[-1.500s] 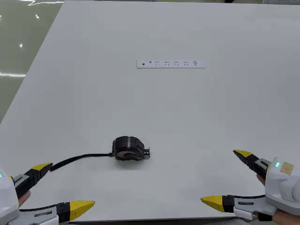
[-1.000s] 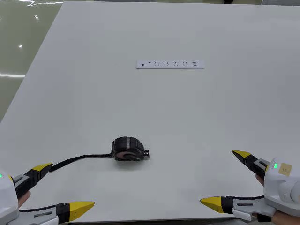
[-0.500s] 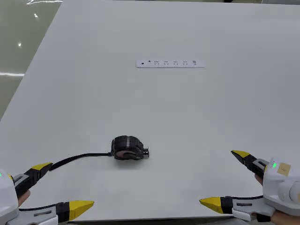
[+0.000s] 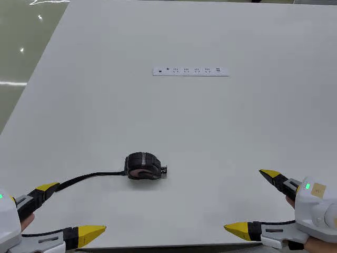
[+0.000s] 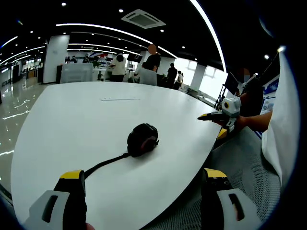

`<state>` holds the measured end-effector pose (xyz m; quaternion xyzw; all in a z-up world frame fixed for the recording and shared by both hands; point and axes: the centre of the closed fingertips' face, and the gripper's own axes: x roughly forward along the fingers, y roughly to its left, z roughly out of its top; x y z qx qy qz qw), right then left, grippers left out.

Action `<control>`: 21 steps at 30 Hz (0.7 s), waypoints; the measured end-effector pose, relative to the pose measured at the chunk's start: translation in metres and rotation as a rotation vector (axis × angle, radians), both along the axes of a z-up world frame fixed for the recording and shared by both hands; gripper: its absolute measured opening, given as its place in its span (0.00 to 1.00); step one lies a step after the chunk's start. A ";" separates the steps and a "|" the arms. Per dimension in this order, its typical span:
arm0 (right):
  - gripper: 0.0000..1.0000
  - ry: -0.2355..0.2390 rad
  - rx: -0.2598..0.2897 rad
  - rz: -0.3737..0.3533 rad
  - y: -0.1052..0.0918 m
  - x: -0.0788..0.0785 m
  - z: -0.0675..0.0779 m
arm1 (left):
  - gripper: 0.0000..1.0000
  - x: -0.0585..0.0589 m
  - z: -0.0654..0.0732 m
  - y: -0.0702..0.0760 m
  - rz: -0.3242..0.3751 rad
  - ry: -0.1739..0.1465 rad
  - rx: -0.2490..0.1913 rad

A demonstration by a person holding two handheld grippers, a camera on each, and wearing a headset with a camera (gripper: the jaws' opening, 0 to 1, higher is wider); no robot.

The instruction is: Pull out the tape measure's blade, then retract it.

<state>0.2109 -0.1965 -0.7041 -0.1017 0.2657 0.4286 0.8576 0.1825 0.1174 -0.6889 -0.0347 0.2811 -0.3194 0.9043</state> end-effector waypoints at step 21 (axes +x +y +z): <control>0.98 0.012 -0.009 0.024 0.001 -0.002 -0.004 | 0.98 0.003 0.001 -0.001 -0.004 0.003 0.008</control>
